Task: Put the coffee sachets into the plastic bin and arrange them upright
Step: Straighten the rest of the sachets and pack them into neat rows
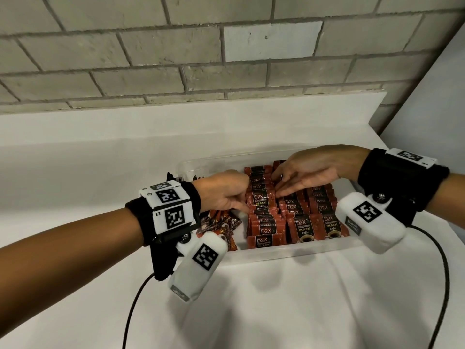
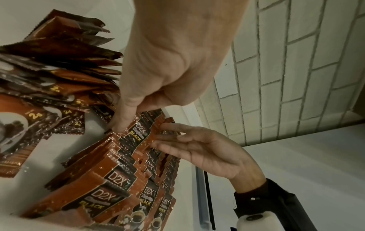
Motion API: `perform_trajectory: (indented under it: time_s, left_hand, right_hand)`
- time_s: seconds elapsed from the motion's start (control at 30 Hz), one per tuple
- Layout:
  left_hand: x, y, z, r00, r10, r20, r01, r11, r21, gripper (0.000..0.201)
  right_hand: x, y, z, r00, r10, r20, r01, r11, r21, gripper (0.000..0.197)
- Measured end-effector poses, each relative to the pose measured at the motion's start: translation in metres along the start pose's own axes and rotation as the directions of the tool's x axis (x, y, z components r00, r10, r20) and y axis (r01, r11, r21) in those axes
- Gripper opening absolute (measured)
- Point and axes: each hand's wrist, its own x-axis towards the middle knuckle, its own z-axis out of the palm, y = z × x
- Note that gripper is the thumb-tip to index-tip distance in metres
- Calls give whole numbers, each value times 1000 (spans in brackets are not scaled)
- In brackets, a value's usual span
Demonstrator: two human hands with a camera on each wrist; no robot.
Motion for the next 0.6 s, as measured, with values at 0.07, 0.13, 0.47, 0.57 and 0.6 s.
perform_trajectory:
  time_s: [0.07,0.13,0.47,0.57,0.6]
  left_hand:
    - [2,-1,-1,1000,8,-14,-8,1000,-4,28]
    - [2,-2,-1,999,16,-43,-16,1000,-17,28]
    - [-4,-12,3,986,136,-97,-129,988,80,20]
    - [-8,-18,-3,981,183,-59,-162,952,258,23]
    - [-9,-19,-6,978,198,-57,-168,926,339,20]
  right_hand:
    - [-5,0,-2,1000,-27,8,27,999,23,41]
    - [-8,2,-3,998,-32,57,31,999,22,39]
    - [-3,6,-9,994,-73,78,74,997,-7,46]
    - [0,6,-9,996,-61,63,67,992,-111,46]
    - [0,5,-8,996,-76,54,83,985,-151,45]
